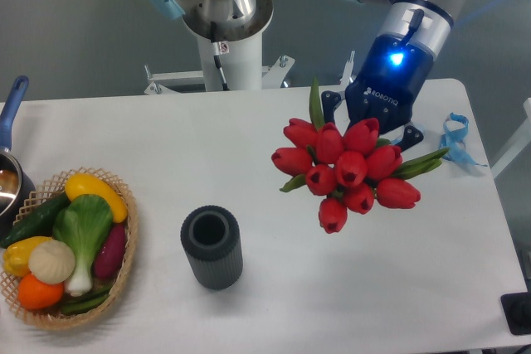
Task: Insert the flowers into the vase
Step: 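Carry the red tulip bunch in the gripper over the grey vase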
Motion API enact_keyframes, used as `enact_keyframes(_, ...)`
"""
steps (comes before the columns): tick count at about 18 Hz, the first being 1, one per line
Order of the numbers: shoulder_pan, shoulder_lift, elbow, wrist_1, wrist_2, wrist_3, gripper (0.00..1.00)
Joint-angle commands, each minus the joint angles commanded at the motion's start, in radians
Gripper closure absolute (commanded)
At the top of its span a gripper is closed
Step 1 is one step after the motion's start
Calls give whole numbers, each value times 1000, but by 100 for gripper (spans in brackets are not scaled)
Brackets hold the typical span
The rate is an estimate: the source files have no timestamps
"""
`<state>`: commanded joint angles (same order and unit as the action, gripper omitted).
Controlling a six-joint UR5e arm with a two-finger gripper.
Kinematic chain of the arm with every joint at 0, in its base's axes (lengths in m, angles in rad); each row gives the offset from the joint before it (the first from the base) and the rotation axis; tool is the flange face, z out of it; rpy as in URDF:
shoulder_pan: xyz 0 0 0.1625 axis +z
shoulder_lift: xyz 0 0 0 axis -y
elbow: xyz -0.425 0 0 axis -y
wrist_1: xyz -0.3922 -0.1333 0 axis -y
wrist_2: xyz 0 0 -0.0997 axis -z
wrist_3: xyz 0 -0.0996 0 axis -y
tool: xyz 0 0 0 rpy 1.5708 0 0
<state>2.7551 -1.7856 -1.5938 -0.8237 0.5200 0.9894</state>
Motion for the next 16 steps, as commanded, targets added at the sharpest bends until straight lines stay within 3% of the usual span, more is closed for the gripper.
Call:
enact_keyframes(3,-38,-2,-2,6,-24,0,78)
enact_keyframes(9,-89,-46,-11,43,-230,11,78)
enact_keyframes(13,-117,-44,-92,46,-352,159,79)
enact_keyframes(16,-121,-41,-112,51,-429,184,80)
